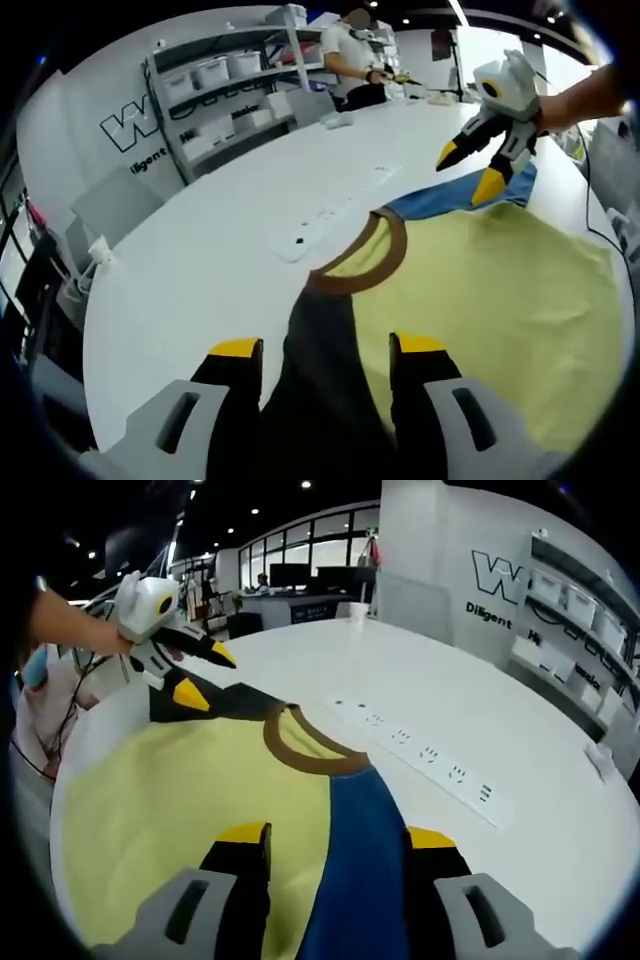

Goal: Fold the garment on the visible template until the final outline fits inside the template.

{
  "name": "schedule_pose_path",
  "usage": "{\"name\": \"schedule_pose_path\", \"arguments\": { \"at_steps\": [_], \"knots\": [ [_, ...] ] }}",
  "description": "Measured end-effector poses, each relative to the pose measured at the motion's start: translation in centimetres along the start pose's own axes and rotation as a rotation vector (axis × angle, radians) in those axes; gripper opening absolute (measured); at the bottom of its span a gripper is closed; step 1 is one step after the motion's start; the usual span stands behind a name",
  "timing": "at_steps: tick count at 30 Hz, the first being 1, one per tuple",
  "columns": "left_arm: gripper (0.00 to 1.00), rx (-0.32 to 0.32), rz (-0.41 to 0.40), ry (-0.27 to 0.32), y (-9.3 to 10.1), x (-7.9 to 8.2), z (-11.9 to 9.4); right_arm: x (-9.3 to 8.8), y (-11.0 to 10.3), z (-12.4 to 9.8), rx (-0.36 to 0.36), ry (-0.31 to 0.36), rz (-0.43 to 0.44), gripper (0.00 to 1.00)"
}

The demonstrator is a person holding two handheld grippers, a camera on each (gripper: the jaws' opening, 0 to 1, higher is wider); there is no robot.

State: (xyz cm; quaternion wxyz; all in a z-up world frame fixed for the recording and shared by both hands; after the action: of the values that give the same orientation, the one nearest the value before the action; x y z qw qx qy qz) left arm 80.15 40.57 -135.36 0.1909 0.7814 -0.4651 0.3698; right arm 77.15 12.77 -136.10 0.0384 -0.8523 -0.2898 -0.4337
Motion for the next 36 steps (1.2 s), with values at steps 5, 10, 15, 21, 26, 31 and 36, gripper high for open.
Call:
{"name": "schedule_pose_path", "arguments": {
  "at_steps": [5, 10, 15, 21, 26, 31, 36],
  "knots": [
    [0.57, -0.001, -0.011, 0.011, 0.5, 0.0, -0.7, 0.2, -0.2, -0.7, 0.007, 0.012, 0.001, 0.5],
    [0.6, -0.014, -0.059, 0.037, 1.0, -0.2, -1.3, 0.4, -0.4, -1.2, 0.012, 0.032, 0.009, 0.53],
    [0.68, -0.022, -0.104, 0.052, 1.5, -0.4, -1.8, 0.2, -0.5, -1.5, 0.019, 0.033, 0.007, 0.56],
    [0.73, -0.016, -0.121, 0.051, 1.6, -0.8, -2.4, 0.1, -0.4, -2.1, 0.018, 0.039, 0.017, 0.59],
    [0.73, -0.007, -0.161, 0.025, 1.8, -2.8, -3.2, -0.4, -0.7, -2.5, 0.02, 0.034, 0.023, 0.6],
    [0.72, -0.003, -0.175, 0.018, 2.2, -4.0, -4.0, -1.2, -1.2, -3.0, 0.029, 0.022, 0.028, 0.61],
    [0.72, 0.005, -0.193, 0.022, 2.6, -4.4, -4.5, -1.5, -1.6, -3.6, 0.033, 0.021, 0.038, 0.62]
  ]
}}
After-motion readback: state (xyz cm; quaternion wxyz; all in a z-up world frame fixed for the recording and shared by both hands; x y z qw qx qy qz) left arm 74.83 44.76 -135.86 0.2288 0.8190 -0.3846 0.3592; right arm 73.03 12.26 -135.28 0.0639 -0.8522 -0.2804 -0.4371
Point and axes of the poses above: the point that each gripper's makers call its tool centre point, and the gripper's own axes: z roughly forward along the fingers, y roughly to its right, x roughly out of its top, the point moved 6 cm from there along -z, roughly backward along the fingers, and after that the axes turned 13 degrees about -x, right-handed, at the moved point
